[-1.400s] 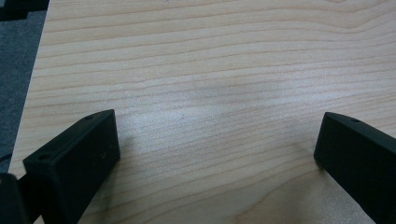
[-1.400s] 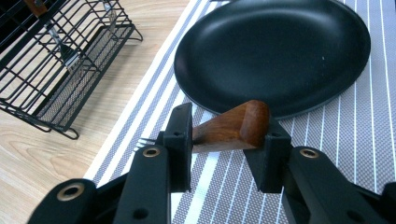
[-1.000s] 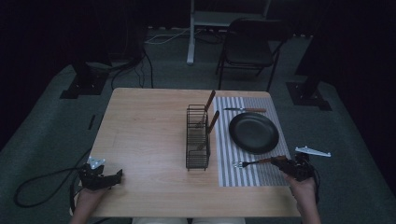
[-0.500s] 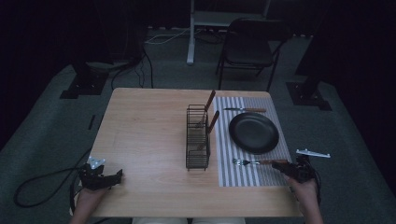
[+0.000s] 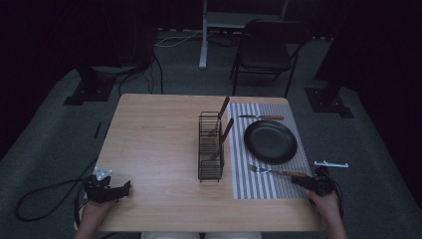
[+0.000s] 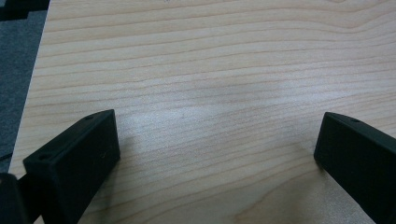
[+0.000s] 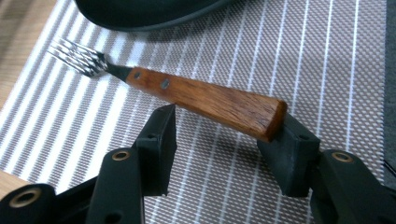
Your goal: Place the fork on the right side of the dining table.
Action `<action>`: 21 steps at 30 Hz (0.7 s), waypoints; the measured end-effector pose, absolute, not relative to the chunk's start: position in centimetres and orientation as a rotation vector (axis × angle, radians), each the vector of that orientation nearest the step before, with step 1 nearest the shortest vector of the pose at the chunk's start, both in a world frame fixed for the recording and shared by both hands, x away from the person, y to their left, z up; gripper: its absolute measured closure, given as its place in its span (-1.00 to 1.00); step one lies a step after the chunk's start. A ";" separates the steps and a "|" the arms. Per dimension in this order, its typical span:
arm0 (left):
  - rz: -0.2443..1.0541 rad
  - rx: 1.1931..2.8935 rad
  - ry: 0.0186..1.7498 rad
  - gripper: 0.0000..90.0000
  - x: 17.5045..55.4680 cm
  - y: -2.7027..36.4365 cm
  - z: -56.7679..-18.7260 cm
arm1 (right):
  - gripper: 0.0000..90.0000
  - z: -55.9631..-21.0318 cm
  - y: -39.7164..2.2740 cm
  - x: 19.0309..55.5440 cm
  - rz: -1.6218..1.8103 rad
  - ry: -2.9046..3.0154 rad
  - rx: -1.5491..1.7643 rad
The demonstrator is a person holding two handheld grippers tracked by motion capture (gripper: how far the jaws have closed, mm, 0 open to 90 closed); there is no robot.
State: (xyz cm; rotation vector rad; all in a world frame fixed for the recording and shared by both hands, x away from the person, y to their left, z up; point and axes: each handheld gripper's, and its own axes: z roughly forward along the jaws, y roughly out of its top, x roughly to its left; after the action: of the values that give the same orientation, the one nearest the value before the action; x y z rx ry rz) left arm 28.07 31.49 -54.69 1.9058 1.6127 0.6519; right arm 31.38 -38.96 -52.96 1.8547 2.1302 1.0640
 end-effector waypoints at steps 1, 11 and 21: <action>0.652 1.906 1.612 -1.00 28.1 31.5 -54.7 | 0.02 -53.1 -39.1 31.3 1.074 2.126 1.859; 0.652 1.906 1.613 -1.00 28.1 31.5 -54.7 | -0.13 -52.9 -39.6 31.5 1.016 2.076 1.855; 0.652 1.904 1.613 -1.00 28.1 31.5 -54.7 | -0.53 -51.3 -38.5 30.1 1.150 1.965 1.712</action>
State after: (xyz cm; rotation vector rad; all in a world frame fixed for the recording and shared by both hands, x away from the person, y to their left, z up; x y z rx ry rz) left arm 28.07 31.48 -54.69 1.9039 1.6130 0.6521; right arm 30.11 -38.53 -51.27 1.7123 1.9649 1.1502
